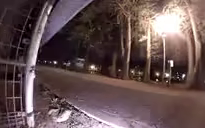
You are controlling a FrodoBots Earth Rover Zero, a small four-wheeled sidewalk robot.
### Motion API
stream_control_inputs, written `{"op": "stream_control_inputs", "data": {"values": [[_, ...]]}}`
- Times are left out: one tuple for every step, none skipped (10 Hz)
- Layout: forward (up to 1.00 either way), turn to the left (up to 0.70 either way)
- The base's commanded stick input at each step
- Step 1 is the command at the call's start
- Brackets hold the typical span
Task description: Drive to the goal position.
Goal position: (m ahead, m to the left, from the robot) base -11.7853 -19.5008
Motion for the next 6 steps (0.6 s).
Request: {"op": "stream_control_inputs", "data": {"values": [[0.30, 0.00], [0.30, -0.18], [0.30, -0.39], [0.30, -0.75], [0.30, -0.75], [0.30, -0.75]]}}
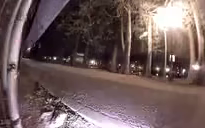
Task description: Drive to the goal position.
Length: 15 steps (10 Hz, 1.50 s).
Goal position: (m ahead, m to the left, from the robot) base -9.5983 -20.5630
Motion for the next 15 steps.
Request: {"op": "stream_control_inputs", "data": {"values": [[0.30, -0.75], [0.30, -0.75], [0.30, -0.75], [0.30, -0.75], [0.30, -0.75], [0.30, -0.75], [0.30, -0.75], [0.30, -0.75], [0.30, -0.75], [0.30, -0.35], [0.30, 0.00], [0.30, 0.00], [0.30, 0.00], [0.30, 0.00], [0.30, 0.00]]}}
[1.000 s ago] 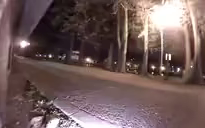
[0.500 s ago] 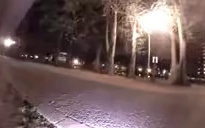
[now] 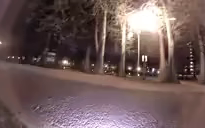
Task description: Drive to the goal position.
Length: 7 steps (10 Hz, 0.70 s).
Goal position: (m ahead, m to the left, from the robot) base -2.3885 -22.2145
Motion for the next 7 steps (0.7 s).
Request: {"op": "stream_control_inputs", "data": {"values": [[0.30, 0.00], [0.30, 0.00], [0.30, 0.00], [0.30, 0.00], [0.30, 0.00], [0.30, 0.00], [0.30, 0.00]]}}
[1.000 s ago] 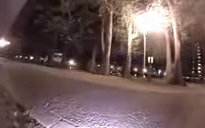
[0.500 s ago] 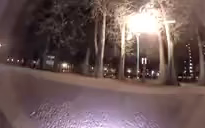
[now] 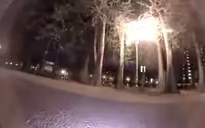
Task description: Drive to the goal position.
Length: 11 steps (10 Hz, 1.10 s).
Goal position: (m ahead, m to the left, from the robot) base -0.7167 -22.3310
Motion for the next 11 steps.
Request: {"op": "stream_control_inputs", "data": {"values": [[0.30, 0.00], [0.30, 0.00], [0.30, 0.00], [0.30, 0.00], [0.30, 0.00], [0.30, 0.00], [0.30, 0.00], [0.30, 0.00], [0.30, 0.00], [0.30, 0.00], [0.30, 0.00]]}}
